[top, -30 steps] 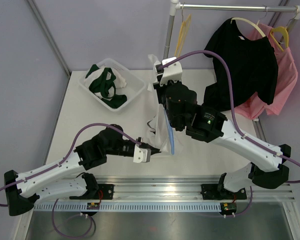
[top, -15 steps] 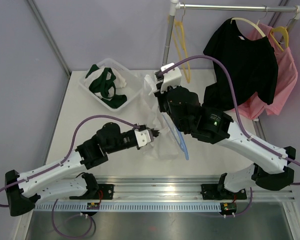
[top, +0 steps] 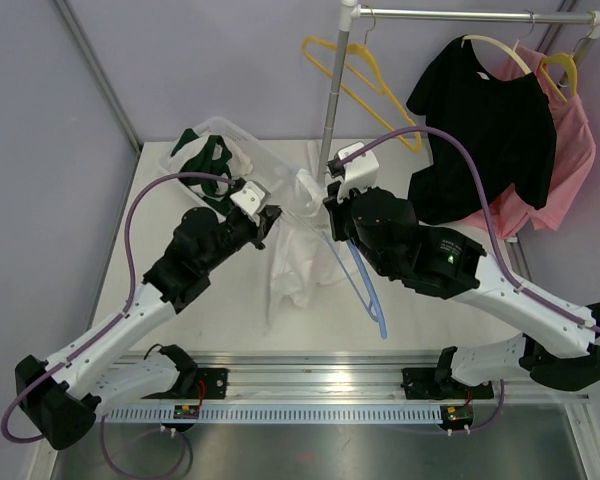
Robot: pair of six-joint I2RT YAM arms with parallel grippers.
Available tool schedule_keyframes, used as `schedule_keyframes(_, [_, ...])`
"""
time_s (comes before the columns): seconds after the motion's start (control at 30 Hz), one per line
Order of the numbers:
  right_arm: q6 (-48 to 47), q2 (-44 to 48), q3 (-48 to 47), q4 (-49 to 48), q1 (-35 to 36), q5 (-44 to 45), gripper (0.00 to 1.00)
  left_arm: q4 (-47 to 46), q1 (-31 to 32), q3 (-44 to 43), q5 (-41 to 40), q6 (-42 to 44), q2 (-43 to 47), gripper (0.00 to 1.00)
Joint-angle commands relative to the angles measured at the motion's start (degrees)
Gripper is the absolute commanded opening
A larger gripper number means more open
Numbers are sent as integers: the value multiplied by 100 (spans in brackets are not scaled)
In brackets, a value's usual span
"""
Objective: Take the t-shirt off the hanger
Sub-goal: Remove the tshirt from the hanger
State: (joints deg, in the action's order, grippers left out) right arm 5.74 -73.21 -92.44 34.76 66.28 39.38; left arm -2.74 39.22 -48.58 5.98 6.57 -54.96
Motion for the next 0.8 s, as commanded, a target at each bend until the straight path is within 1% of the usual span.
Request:
schedule_keyframes(0.0, [173, 193, 51, -277, 16, -96, 0, -105, -221, -415, -333, -489, -120, 0])
schedule_keyframes(0.1, [208, 193, 51, -268, 25, -219, 0, 62, -511, -635, -273, -630, -488, 0])
schedule_keyframes(0.13, [235, 210, 68, -260, 17, -220, 0, 116, -677, -766, -194, -848, -620, 0])
schedule_keyframes(0.17, [252, 228, 86, -268, 25, -220, 0, 142, -757, -811, 120, -928, -769, 5])
schedule_keyframes(0.23, [279, 263, 121, -268, 25, -229, 0, 29, -907, -689, 543, -973, -762, 23])
schedule_keyframes(0.27, [287, 263, 139, -268, 17, -229, 0, -85, -925, -566, 989, -930, -553, 53])
schedule_keyframes(0.3, [296, 272, 156, -268, 16, -229, 0, -373, -934, -435, 1176, -834, -403, 67])
schedule_keyframes(0.33, [305, 263, 156, -268, 16, -220, 0, -559, -934, -233, 1360, -798, -228, 78])
schedule_keyframes(0.37, [305, 263, 157, -277, 16, -220, 0, -735, -934, 91, 1780, -728, -17, 92])
schedule_keyframes(0.4, [305, 255, 148, -268, 16, -220, 0, -989, -934, 251, 1897, -701, 333, 94])
schedule_keyframes(0.47, [314, 237, 139, -277, 16, -193, 0, -1210, -934, 541, 2152, -562, 652, 99])
schedule_keyframes(0.5, [323, 220, 130, -277, 16, -185, 0, -1289, -934, 577, 2205, -517, 862, 99])
schedule_keyframes(0.53, [323, 211, 121, -268, 16, -193, 0, -1299, -934, 604, 2336, -473, 934, 99])
schedule_keyframes(0.57, [323, 193, 121, -268, 16, -193, 0, -1316, -934, 621, 2686, -446, 987, 99])
schedule_keyframes(0.63, [332, 167, 95, -268, 25, -211, 0, -1343, -925, 665, 3118, -350, 1048, 99])
schedule_keyframes(0.67, [340, 158, 95, -277, 8, -220, 0, -1386, -925, 683, 3538, -288, 1057, 99])
schedule_keyframes(0.77, [340, 105, 60, -269, 16, -246, 0, -1457, -916, 762, 3884, -174, 1101, 99])
